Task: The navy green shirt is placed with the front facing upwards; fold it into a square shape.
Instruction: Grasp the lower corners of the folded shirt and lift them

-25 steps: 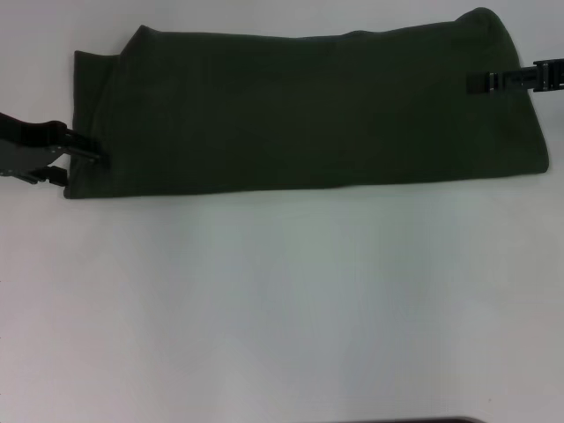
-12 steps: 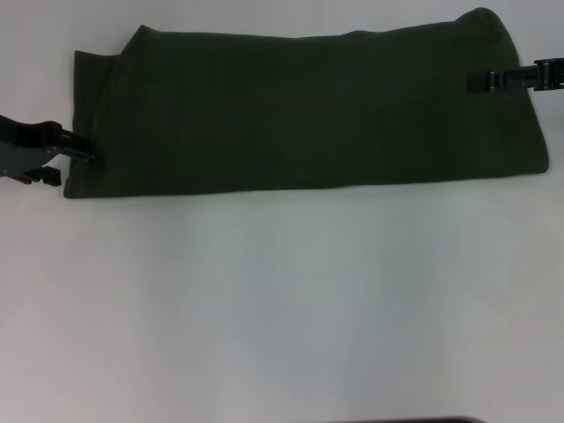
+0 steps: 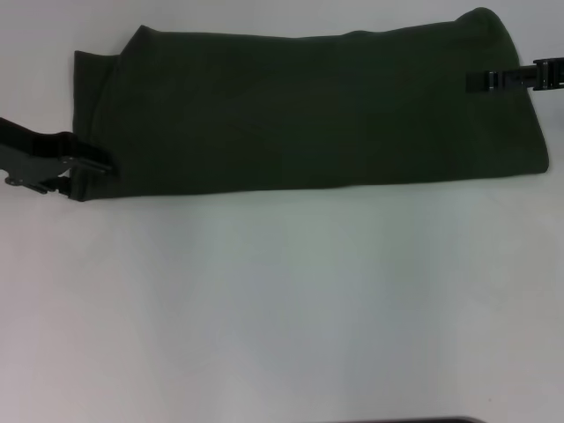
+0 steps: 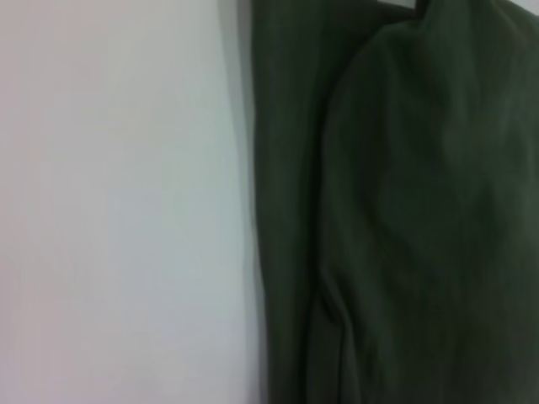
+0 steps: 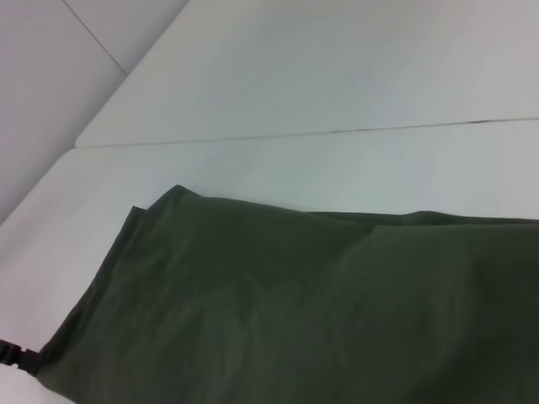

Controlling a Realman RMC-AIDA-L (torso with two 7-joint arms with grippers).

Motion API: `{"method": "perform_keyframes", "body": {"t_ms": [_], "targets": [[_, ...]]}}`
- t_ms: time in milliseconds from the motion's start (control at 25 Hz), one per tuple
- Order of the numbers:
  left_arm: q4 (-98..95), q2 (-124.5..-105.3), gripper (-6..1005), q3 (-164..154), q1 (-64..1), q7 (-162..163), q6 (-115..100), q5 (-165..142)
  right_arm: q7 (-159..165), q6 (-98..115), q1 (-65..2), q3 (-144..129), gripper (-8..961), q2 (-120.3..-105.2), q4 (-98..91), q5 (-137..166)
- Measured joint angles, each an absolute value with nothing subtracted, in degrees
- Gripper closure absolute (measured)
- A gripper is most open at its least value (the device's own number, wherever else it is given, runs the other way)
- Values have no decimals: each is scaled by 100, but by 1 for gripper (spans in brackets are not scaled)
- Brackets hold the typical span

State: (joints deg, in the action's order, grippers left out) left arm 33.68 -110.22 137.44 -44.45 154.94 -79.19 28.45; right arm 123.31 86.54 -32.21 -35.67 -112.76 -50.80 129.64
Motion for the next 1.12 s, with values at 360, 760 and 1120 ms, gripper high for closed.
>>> {"method": "perform_keyframes", "body": {"t_ms": [360,760,1120], "targets": [[3421,-11084,218,13747,-4447,15548,-7804,2788,12331,8716,-3248,-3563,27,-11276,-5080,12963],[3415,-11097,219,13747,-4456,15584,-7766,2791,12331,8782,-3248,-3448,27,-11271,-5073,12963],[3372,-11158,218,13756,-4546,15583,-7804,2835,12331,8821,-3260,-3410,27,-11274,-5071,12956]]}}
